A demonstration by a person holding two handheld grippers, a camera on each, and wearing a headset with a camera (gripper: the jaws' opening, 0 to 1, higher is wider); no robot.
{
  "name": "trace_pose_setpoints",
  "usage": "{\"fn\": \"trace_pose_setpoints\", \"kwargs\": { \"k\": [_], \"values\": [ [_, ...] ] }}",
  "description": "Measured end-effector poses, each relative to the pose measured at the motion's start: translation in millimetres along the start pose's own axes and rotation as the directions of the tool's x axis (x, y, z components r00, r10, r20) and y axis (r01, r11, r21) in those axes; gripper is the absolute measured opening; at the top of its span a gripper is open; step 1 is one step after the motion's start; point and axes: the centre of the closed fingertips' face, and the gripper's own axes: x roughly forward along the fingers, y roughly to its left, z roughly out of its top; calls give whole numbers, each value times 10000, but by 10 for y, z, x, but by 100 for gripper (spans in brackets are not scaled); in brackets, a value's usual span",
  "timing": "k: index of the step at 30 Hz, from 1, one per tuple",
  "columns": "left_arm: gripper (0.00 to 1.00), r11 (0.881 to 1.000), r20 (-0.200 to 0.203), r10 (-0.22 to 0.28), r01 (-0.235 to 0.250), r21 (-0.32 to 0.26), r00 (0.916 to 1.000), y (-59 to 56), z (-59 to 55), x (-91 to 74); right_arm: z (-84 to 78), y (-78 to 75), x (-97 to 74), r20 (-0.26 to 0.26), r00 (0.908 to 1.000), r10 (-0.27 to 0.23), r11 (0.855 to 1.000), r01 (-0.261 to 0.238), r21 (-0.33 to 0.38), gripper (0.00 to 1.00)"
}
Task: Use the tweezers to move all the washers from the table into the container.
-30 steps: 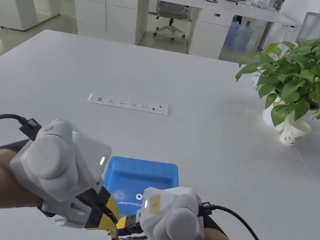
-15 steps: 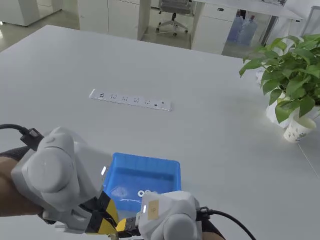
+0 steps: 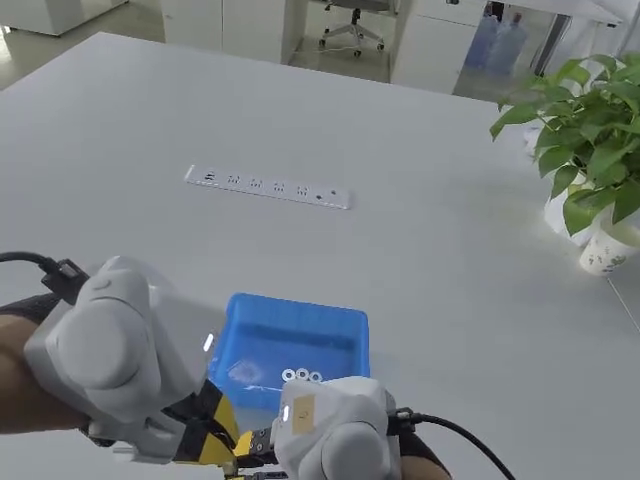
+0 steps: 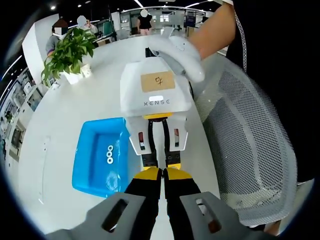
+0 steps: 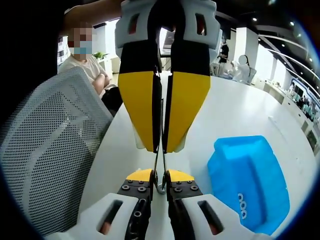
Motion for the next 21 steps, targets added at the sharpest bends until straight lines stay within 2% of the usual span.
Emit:
{"fn": "trace_pose_setpoints", "kwargs": {
  "k": [21],
  "values": [
    [6, 9999, 143, -86, 87, -72, 9999, -8, 20, 7, -16, 24, -2, -90, 9999, 116, 9999, -116, 91, 11]
  ]
}}
